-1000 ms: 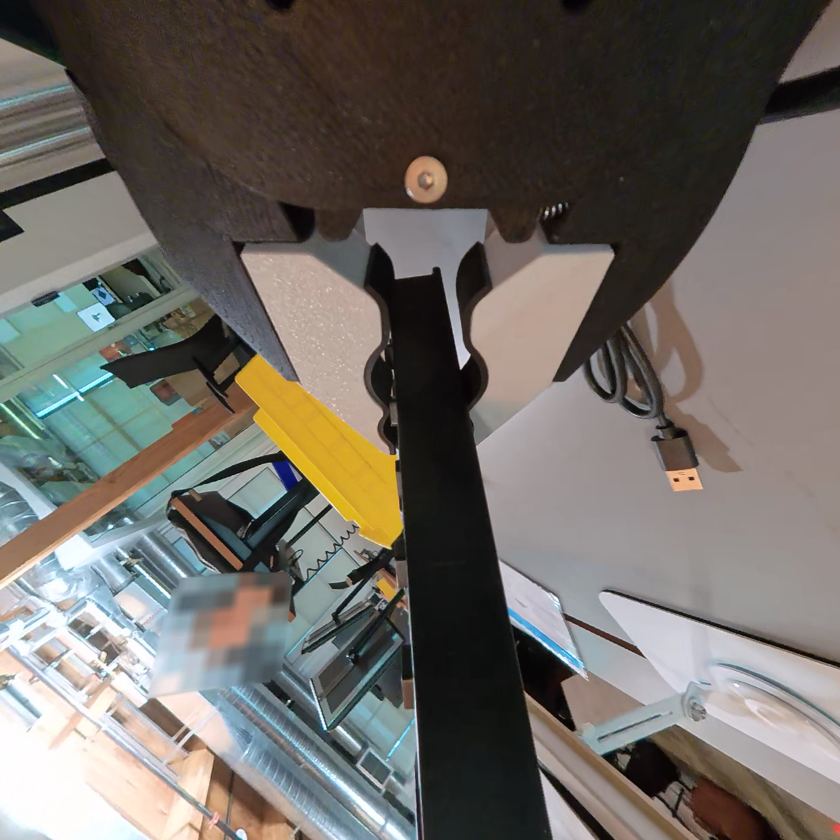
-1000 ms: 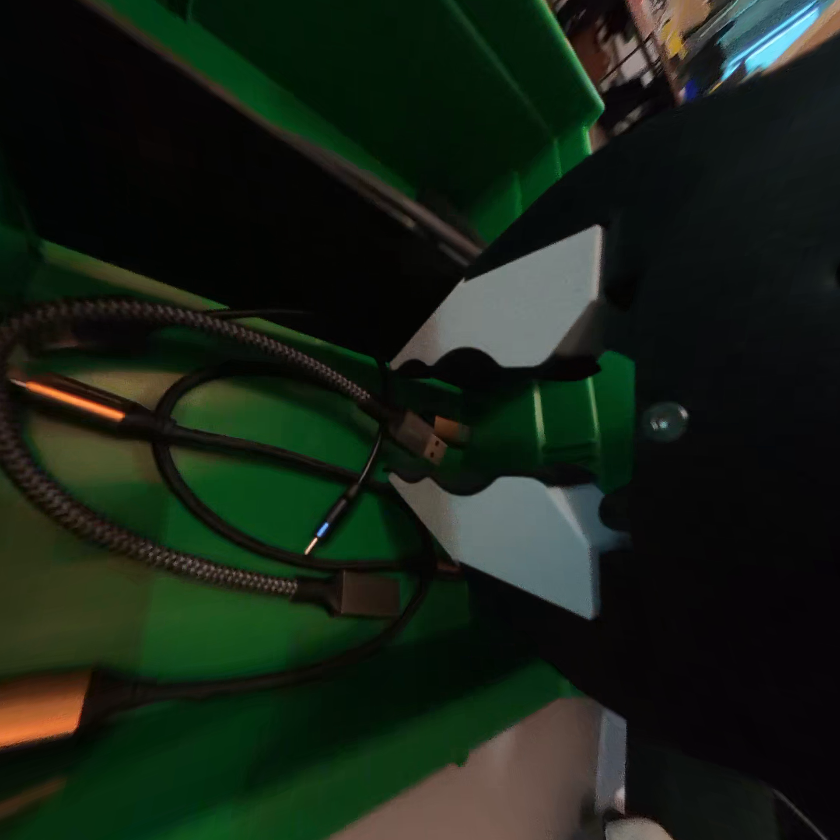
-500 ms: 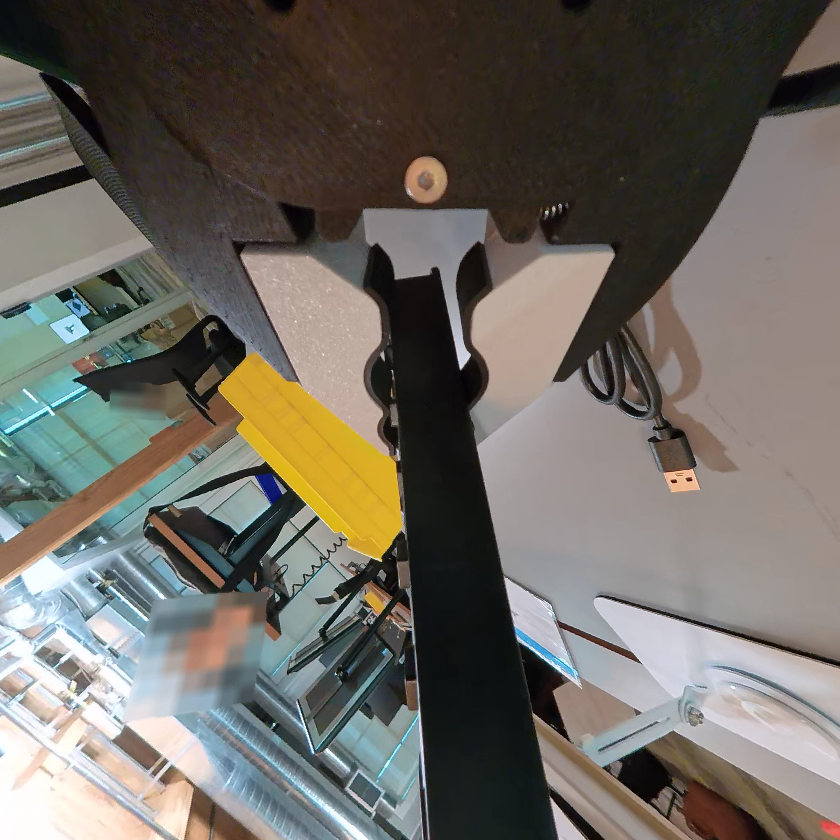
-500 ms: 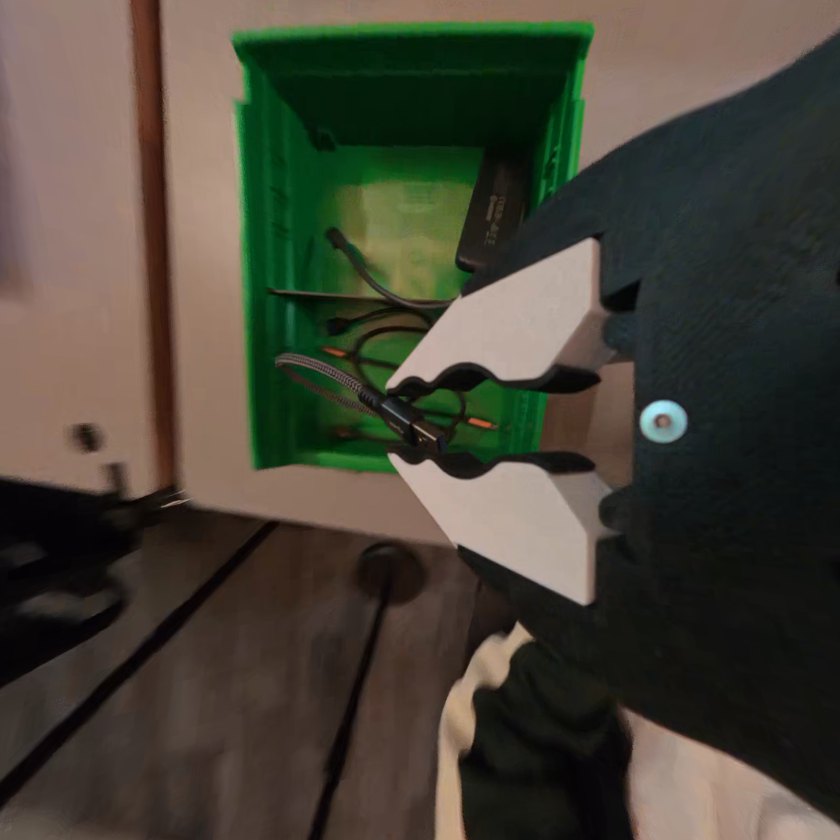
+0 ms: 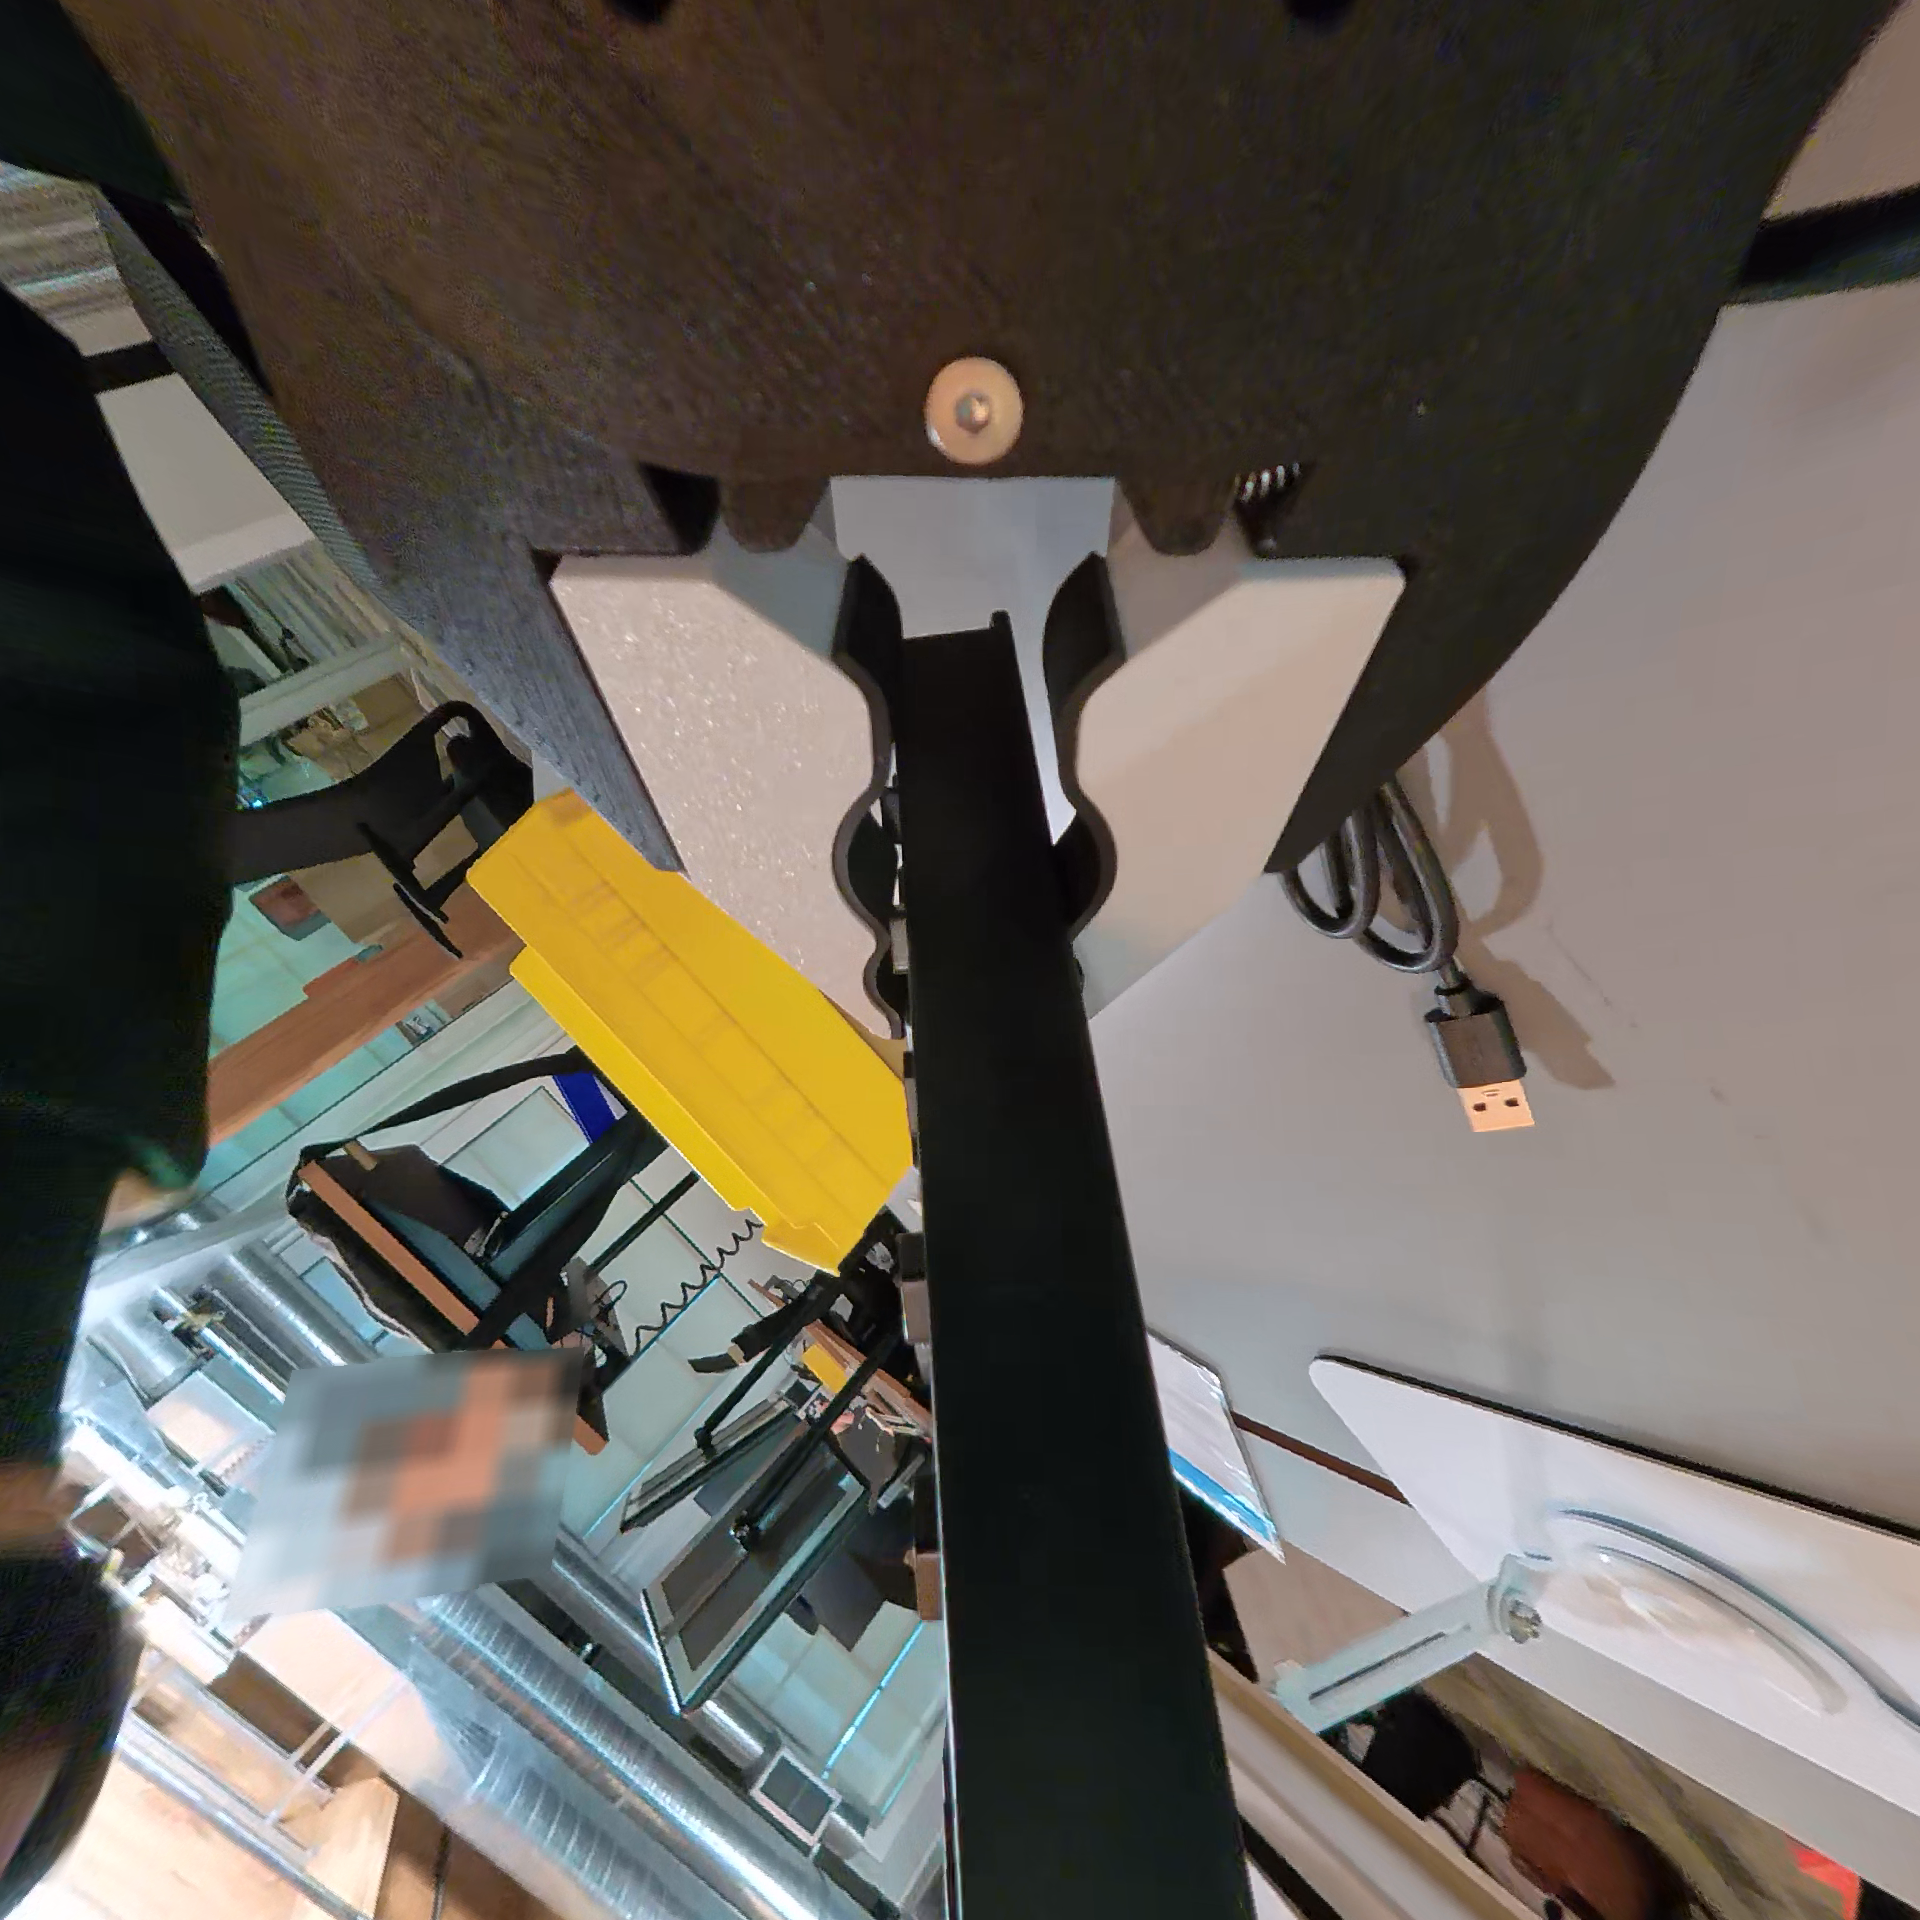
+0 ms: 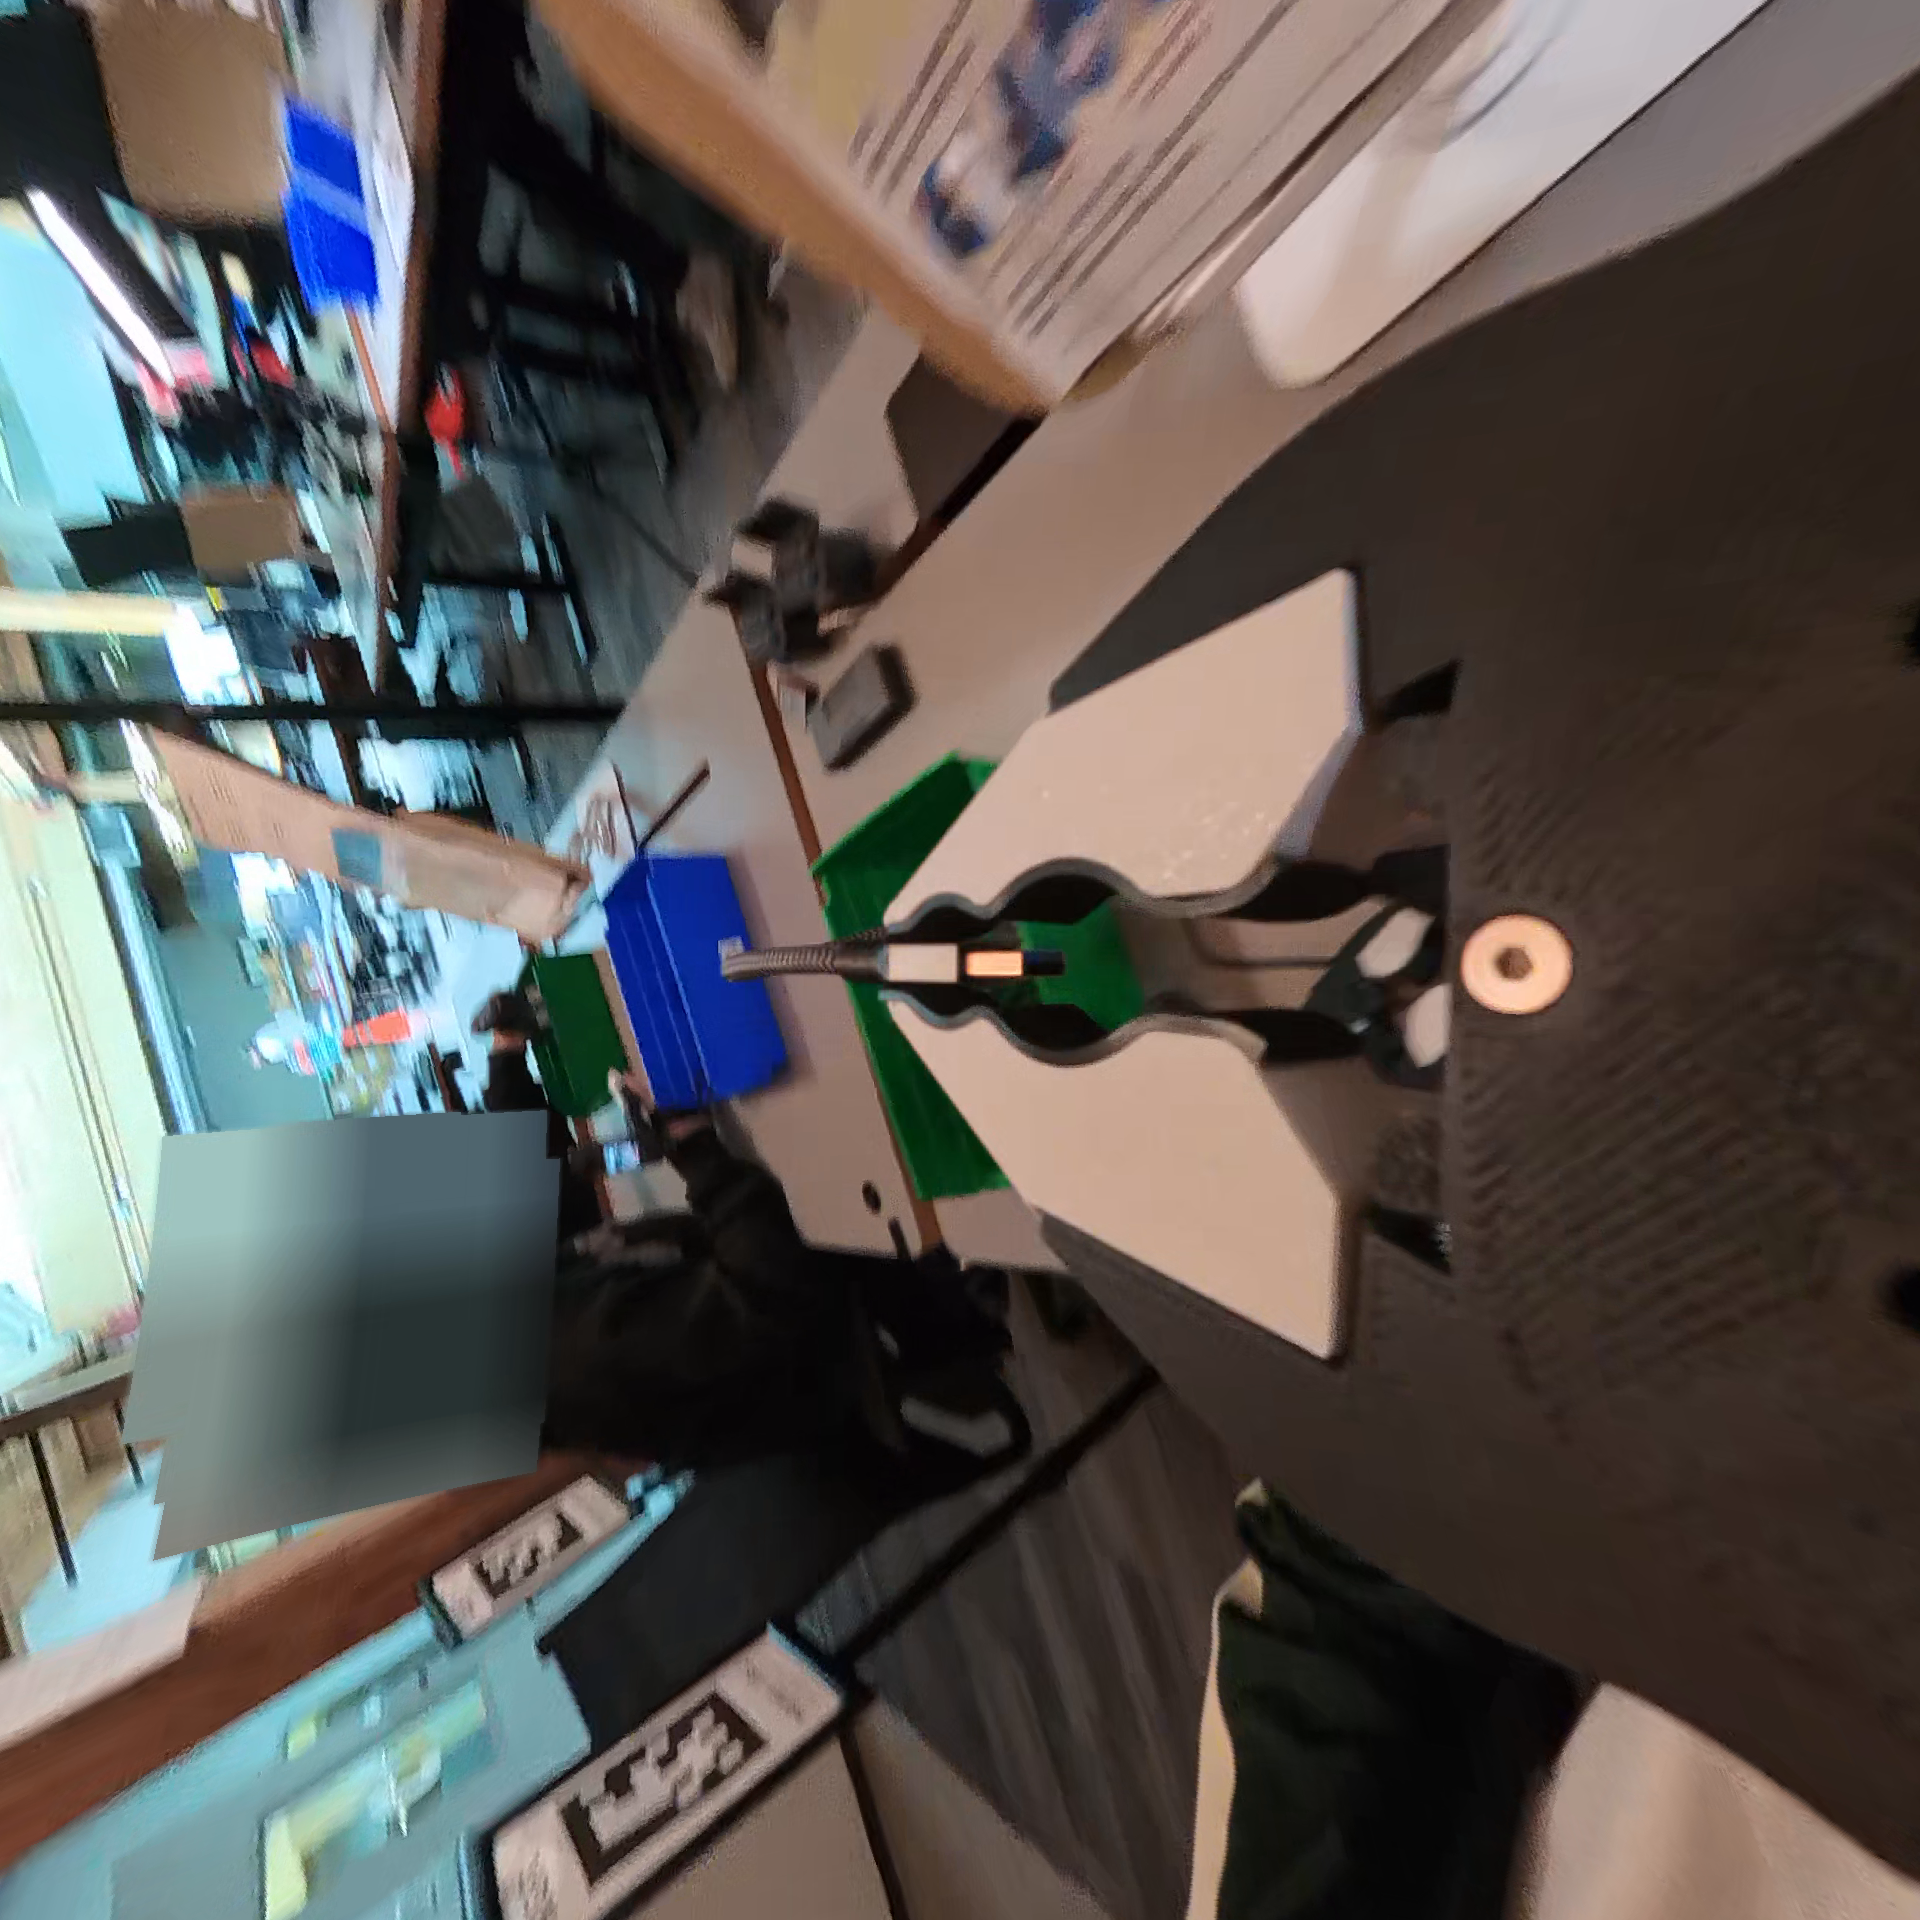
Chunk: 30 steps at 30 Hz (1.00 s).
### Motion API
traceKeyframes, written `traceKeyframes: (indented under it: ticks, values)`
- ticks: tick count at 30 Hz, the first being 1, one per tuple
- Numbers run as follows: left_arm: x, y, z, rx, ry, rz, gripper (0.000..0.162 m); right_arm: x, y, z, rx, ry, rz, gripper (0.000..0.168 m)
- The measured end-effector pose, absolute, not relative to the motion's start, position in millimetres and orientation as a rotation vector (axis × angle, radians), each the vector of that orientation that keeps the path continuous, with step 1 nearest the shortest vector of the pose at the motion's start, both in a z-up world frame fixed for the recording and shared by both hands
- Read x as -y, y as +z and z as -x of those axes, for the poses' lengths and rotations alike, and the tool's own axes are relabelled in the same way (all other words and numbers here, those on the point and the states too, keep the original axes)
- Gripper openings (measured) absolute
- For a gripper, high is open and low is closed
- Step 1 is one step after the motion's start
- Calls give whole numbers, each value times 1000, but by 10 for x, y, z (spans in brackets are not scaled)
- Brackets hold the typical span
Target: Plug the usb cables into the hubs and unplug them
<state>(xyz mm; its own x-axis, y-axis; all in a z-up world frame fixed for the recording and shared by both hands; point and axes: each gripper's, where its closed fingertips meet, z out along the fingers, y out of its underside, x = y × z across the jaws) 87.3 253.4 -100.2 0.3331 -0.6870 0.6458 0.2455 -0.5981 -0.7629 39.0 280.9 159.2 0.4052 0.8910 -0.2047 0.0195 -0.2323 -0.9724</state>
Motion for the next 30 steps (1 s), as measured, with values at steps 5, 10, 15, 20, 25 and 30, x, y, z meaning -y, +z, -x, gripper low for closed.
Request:
traceKeyframes:
  ticks: [5,10,15,20,25,30]
  values:
    - [-2563,-1050,-837,-387,-1384,1779,21,-2612,1057,-1404,552,810,1612,7]
    - [-2543,-1030,-802,-374,-1419,1779,21,-2521,212,-2050,269,599,1709,7]
    - [-2495,-980,-832,-434,-1390,1747,21,-2238,-761,-2222,63,477,1894,7]
    - [-2535,-969,-892,-451,-1391,1739,21,-1892,-1205,-1704,69,685,1994,13]
    - [-2618,-1009,-860,-419,-1397,1763,21,-1543,-1300,-896,375,1073,2026,53]
    - [-2658,-999,-804,-380,-1428,1757,21,-1545,-1244,-900,672,957,1963,50]
